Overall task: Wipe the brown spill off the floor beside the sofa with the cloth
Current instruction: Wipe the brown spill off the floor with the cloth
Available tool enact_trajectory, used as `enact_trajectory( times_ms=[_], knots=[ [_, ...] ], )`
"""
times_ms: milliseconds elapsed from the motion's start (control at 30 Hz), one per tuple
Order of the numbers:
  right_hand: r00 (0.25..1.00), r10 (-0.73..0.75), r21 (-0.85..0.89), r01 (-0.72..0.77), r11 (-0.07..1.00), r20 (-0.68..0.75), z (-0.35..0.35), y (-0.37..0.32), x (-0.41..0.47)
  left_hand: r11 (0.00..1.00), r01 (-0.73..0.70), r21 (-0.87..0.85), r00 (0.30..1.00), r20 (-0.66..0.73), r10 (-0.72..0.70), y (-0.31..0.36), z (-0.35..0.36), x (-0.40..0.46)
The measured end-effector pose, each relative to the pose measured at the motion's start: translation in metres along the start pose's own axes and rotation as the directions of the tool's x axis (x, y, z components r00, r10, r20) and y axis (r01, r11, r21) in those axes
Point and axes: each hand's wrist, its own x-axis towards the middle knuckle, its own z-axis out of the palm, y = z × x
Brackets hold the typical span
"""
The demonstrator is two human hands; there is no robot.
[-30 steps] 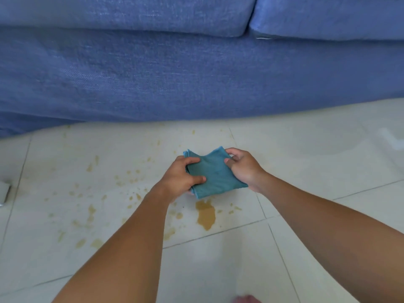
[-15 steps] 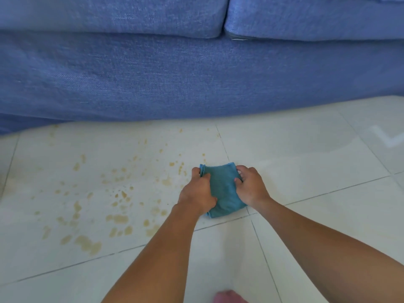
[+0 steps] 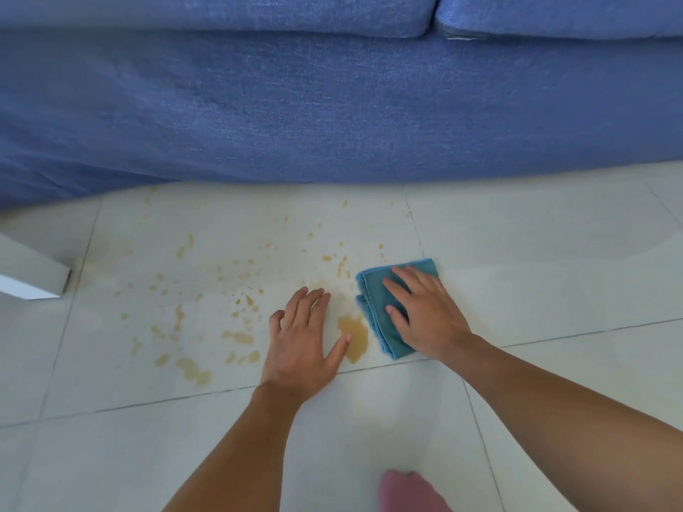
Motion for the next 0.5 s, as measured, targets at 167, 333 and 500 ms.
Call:
enact_trajectory(
  times_ms=[167, 333, 500],
  knots=[
    [0.989, -0.002, 0.013, 0.000, 1.000, 0.149, 0.007, 0.005, 0.004, 0.996, -0.094, 0.000, 0.995, 0.037, 0.094, 0.002, 0.010, -0.043],
    [0.977, 0.003, -0.008, -0.002, 1.000, 0.211, 0.008, 0.006, 0.001, 0.948, -0.314, -0.043, 0.939, 0.133, 0.317, 0.010, 0.022, -0.084],
    [0.969, 0.012, -0.043, -0.001, 0.999, 0.248, 0.007, 0.005, 0.000, 0.903, -0.429, -0.003, 0.876, 0.245, 0.416, 0.007, 0.030, -0.098]
  ],
)
